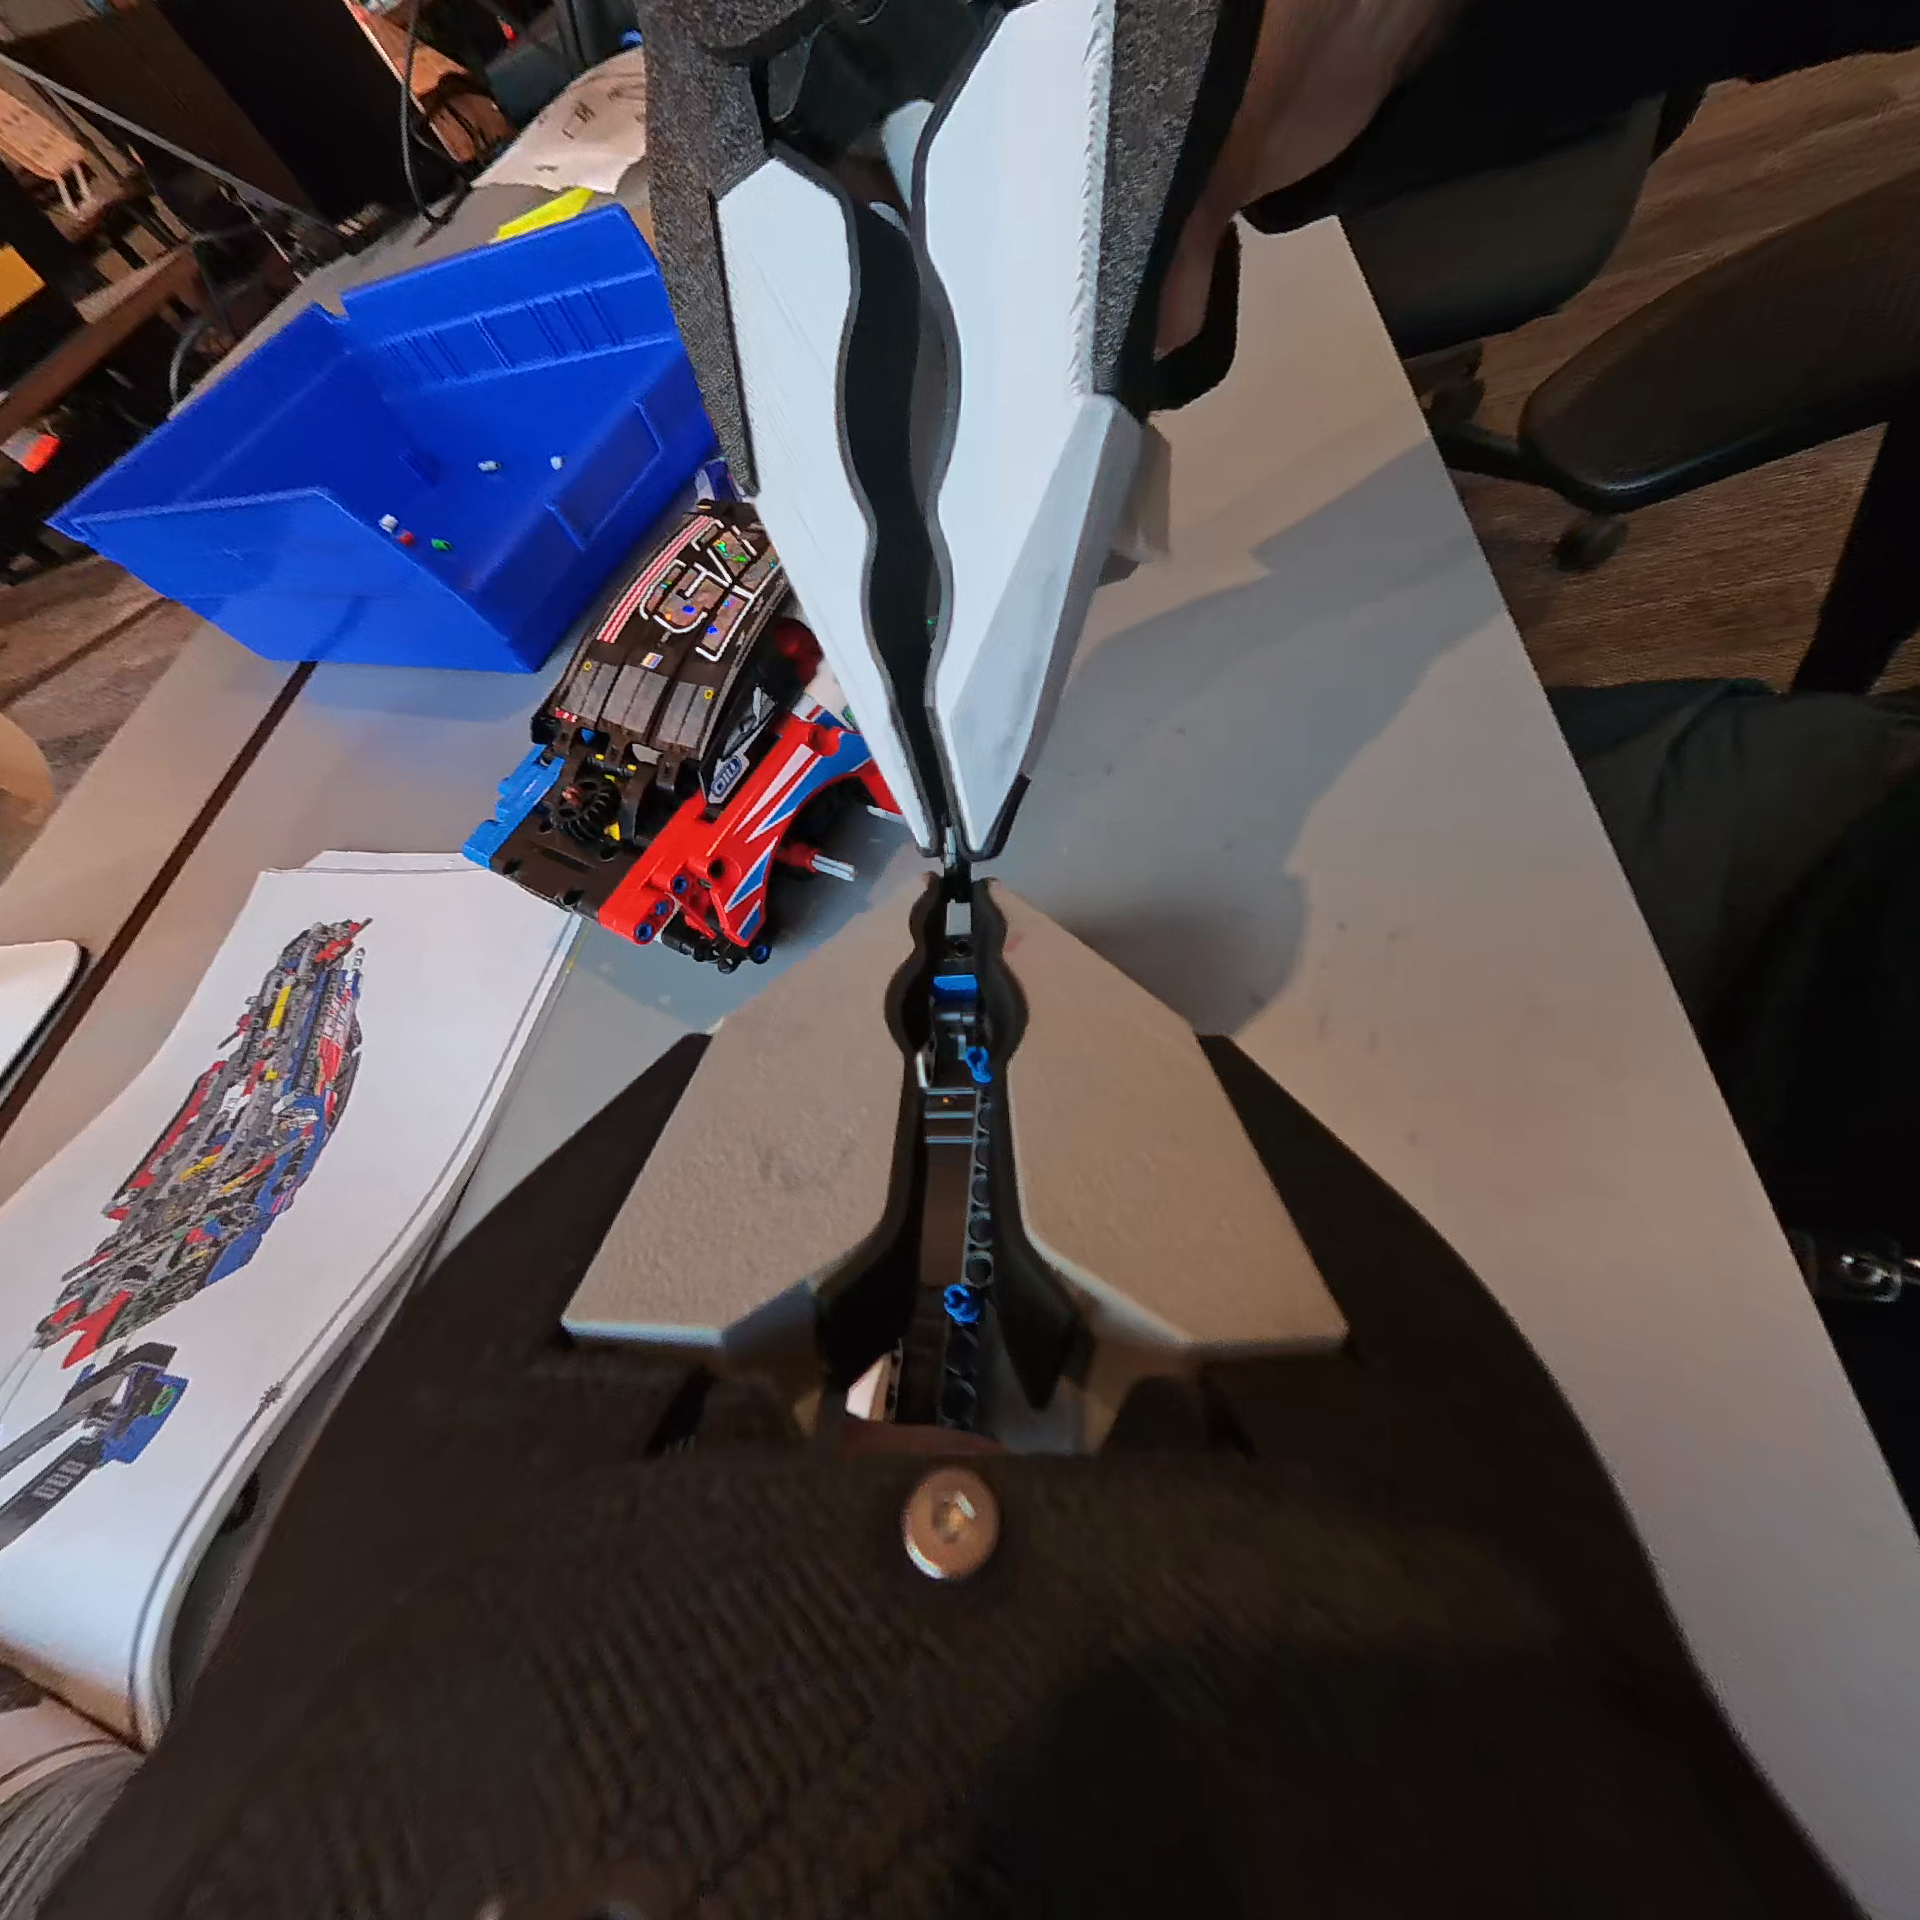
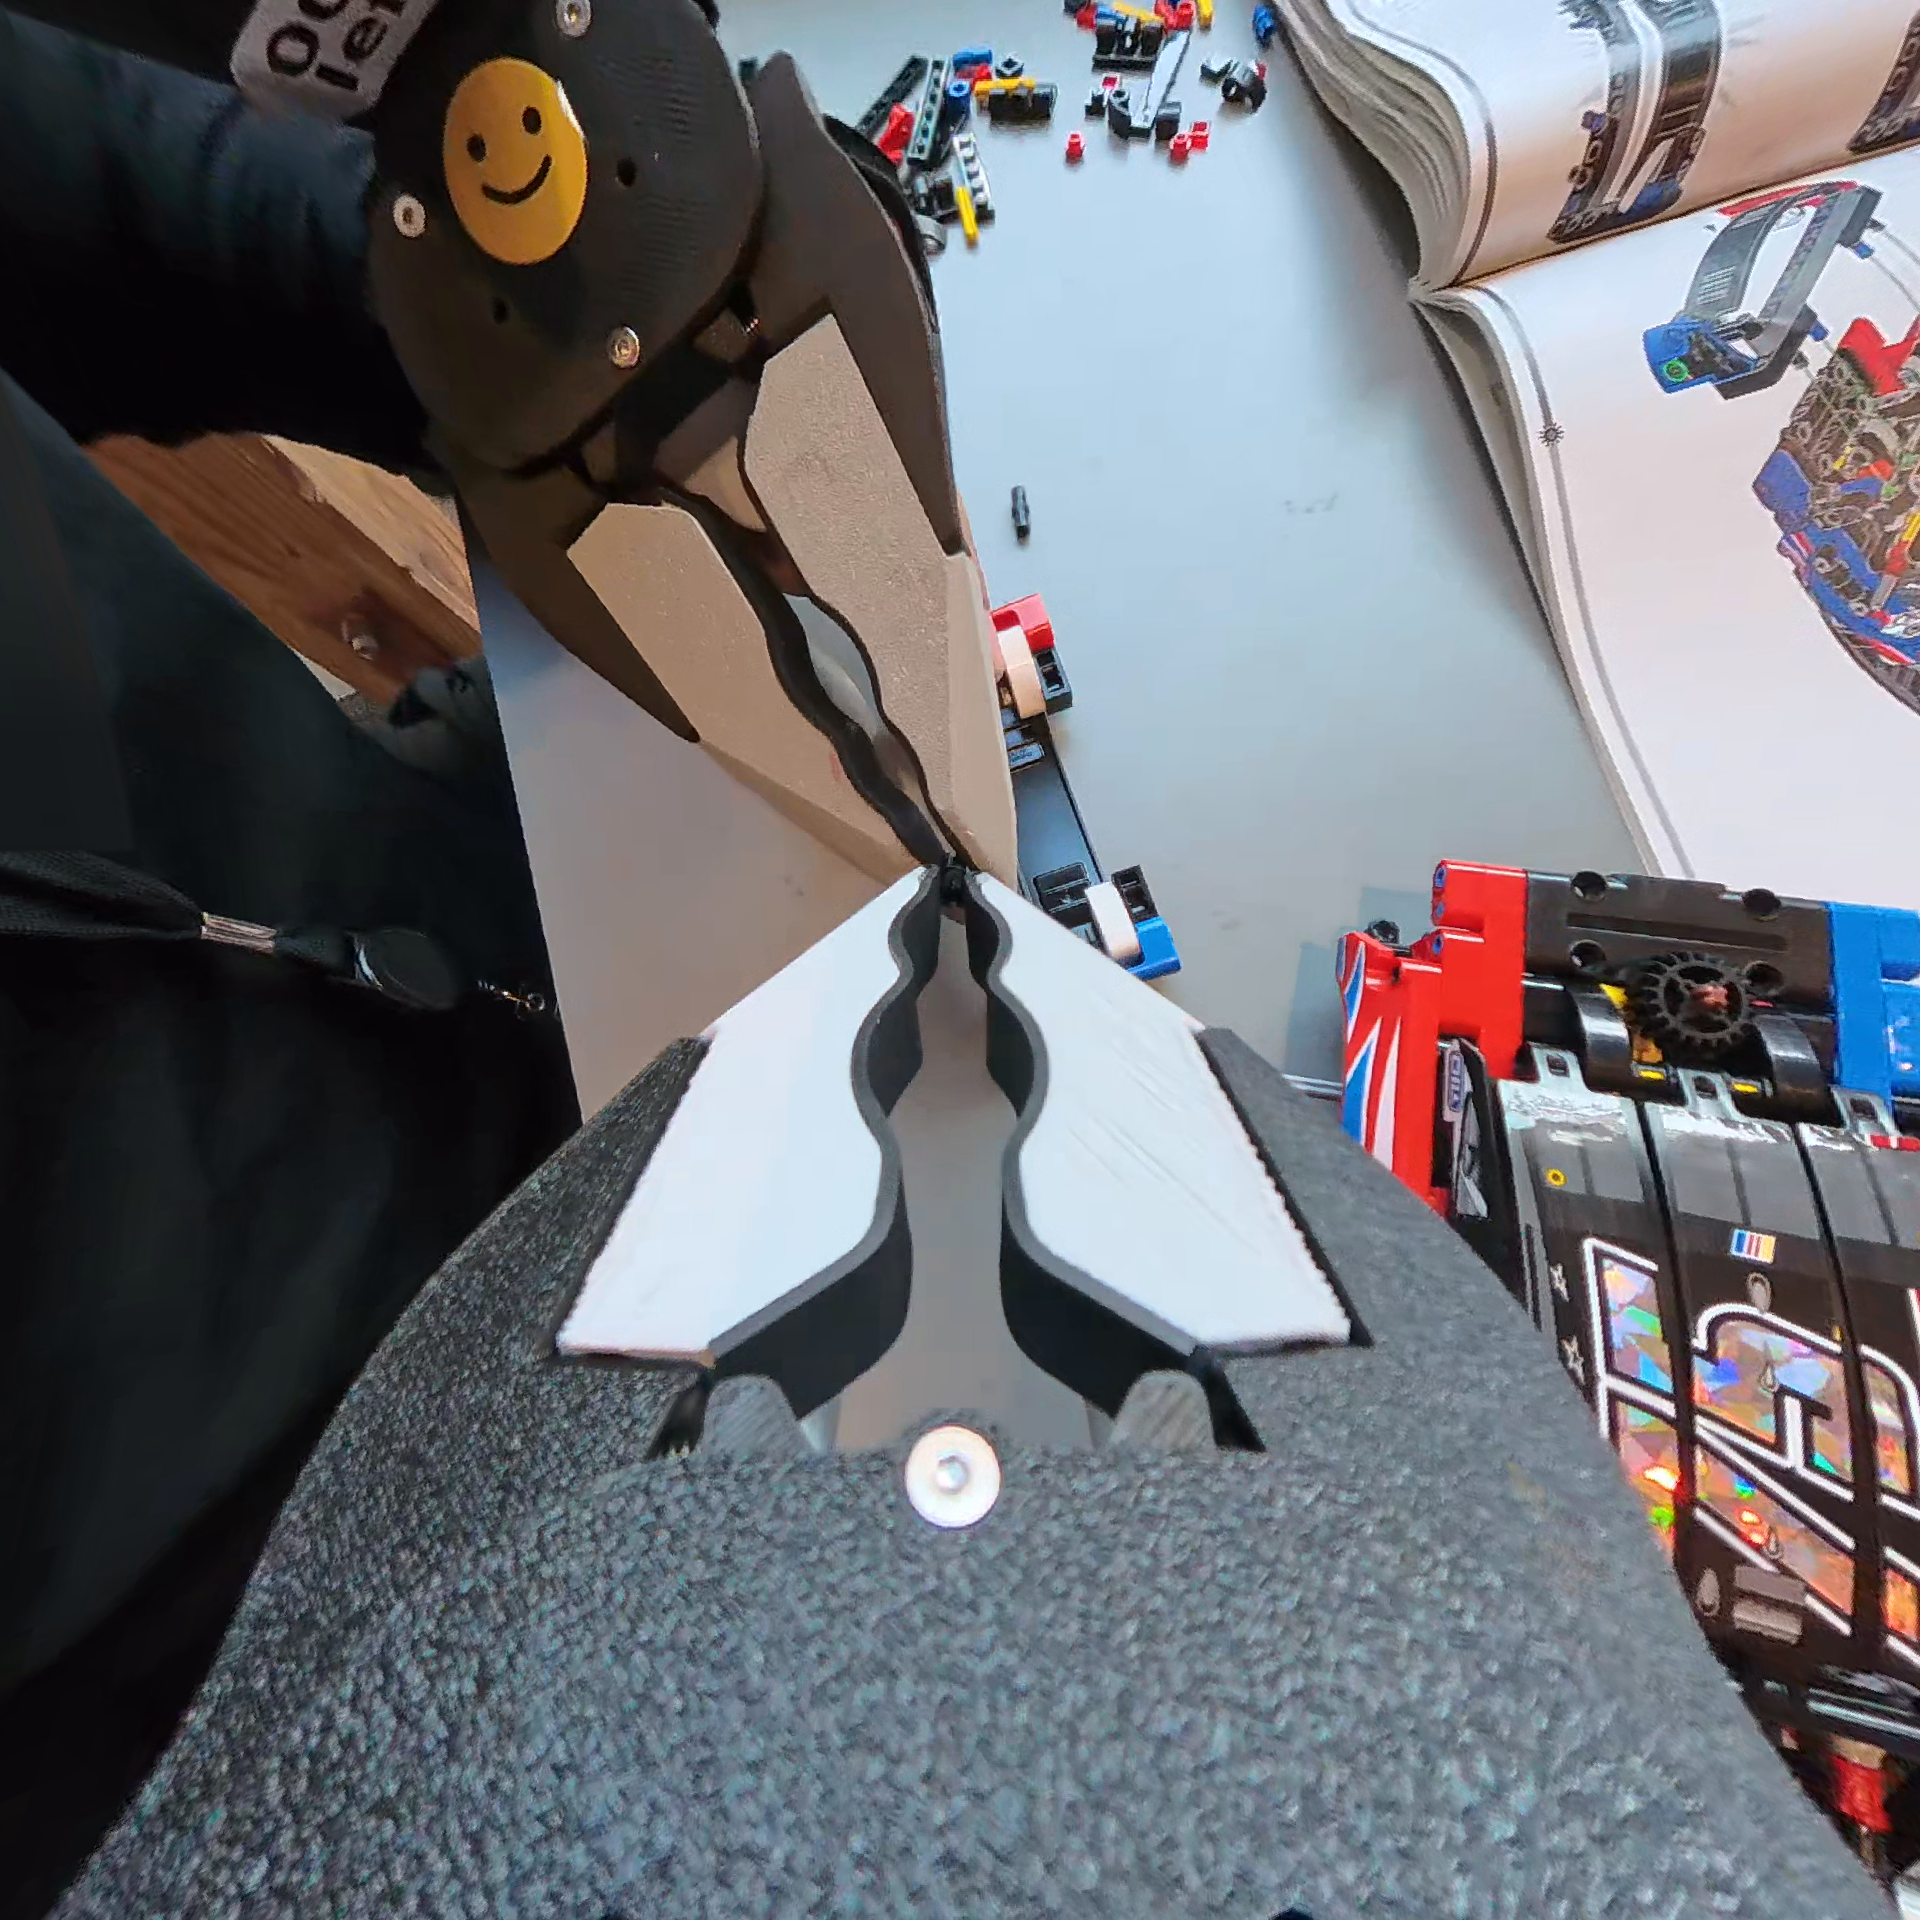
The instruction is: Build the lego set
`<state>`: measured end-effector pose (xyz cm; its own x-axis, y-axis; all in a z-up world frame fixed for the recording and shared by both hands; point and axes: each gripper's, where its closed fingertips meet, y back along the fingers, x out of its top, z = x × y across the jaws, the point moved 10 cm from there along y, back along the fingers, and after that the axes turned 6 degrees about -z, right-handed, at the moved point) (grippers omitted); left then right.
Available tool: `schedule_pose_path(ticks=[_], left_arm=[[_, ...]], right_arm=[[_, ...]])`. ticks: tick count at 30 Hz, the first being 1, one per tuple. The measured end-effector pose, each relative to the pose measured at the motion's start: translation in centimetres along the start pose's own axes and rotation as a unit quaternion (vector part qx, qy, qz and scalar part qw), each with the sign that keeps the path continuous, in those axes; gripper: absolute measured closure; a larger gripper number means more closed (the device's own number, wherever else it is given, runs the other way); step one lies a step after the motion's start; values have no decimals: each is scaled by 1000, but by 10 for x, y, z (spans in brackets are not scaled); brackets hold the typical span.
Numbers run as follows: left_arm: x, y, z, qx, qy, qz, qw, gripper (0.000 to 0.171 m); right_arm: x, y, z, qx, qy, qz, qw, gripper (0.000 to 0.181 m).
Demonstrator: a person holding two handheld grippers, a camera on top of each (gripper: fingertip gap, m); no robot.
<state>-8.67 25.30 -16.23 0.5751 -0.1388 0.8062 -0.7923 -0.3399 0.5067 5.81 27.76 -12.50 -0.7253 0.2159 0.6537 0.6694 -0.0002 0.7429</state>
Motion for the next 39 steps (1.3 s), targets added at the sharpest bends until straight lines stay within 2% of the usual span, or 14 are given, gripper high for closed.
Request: schedule_pose_path(ticks=[4, 7, 11, 16, 20, 21, 26, 33, 36, 39], left_arm=[[2, 1, -2, 40, 16, 22, 999, 171], [5, 6, -6, 26, 69, 83, 994, 170], [4, 8, -9, 7, 114, 111, 987, 171], [8, 14, -7, -15, 134, 180, 974, 170], [9, 15, -6, -9, 129, 191, 973, 170], [9, 16, -6, -9, 126, 190, 974, 170], [9, 16, -5, 7, 112, 180, 977, 170], [6, 8, -1, 41, 66, 112, 991, 170], [4, 9, -8, 33, 76, 76, 994, 155], [-7, 12, -18, -14, 88, 14, 996, 148]], right_arm=[[1, 5, 2, -19, -11, 54, 998, 177], [-3, 14, -2, -26, 4, 132, 991, 176], [-4, 24, -4, -18, 8, 194, 981, 167], [-2, 25, -6, -12, 18, 197, 980, 167], [3, 23, -10, -12, 34, 195, 980, 171], [3, 24, -11, -18, 40, 193, 980, 176], [6, 25, -12, -30, 48, 164, 985, 177], [12, 21, -14, -77, 85, 43, 993, 177], [15, 18, -10, -77, 79, 21, 994, 177], [11, 11, -4, -67, 58, -5, 996, 177]])
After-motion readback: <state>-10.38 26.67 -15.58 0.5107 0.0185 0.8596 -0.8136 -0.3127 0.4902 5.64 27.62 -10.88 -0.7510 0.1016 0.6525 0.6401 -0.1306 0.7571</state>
